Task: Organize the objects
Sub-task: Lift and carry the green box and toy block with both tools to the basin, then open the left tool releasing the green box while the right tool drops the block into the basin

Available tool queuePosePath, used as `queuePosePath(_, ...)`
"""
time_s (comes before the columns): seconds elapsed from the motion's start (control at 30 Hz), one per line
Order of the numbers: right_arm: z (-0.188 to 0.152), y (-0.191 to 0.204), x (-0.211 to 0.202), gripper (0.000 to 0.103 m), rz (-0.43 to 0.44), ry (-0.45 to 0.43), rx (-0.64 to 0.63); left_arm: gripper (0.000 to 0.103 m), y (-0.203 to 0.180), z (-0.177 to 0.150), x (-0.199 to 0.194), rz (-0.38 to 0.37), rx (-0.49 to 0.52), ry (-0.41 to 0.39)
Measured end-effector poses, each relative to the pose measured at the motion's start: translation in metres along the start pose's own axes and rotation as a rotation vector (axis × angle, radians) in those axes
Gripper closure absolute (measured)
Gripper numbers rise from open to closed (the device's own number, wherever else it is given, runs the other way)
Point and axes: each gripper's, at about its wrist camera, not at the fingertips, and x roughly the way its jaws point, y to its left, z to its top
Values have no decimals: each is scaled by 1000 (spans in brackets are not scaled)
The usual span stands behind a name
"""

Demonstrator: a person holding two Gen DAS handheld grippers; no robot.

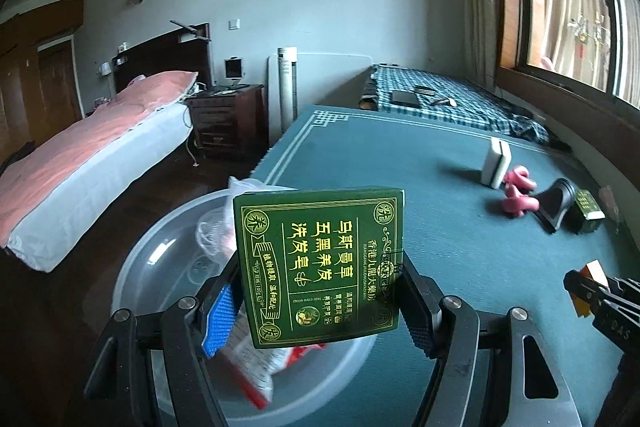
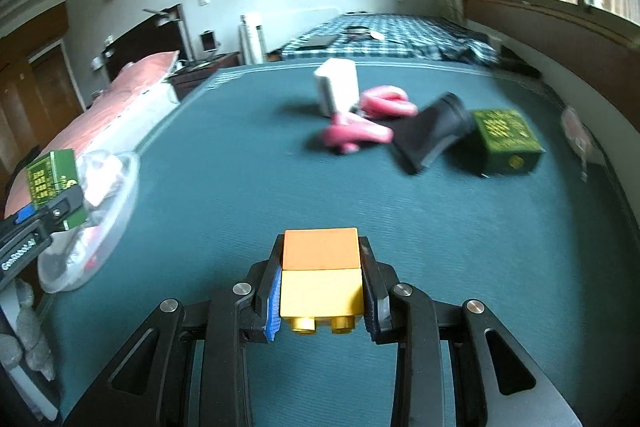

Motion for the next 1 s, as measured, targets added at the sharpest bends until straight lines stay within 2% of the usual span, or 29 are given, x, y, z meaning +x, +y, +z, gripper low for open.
queuePosePath(0.47, 23, 89, 5, 70, 165, -36, -119, 30, 31, 2, 15, 39, -48, 23)
queuePosePath(0.73, 33, 119, 9, 70, 229, -51, -146, 29, 38, 2, 20, 56, -61, 22)
queuePosePath(0.87, 38, 131, 10, 70, 254, -62, -149, 22, 41, 1, 20, 47, -77, 24)
queuePosePath(1.0, 43, 143, 14, 70, 278, -70, -151, 20, 48, 4, 12, 71, -103, -14)
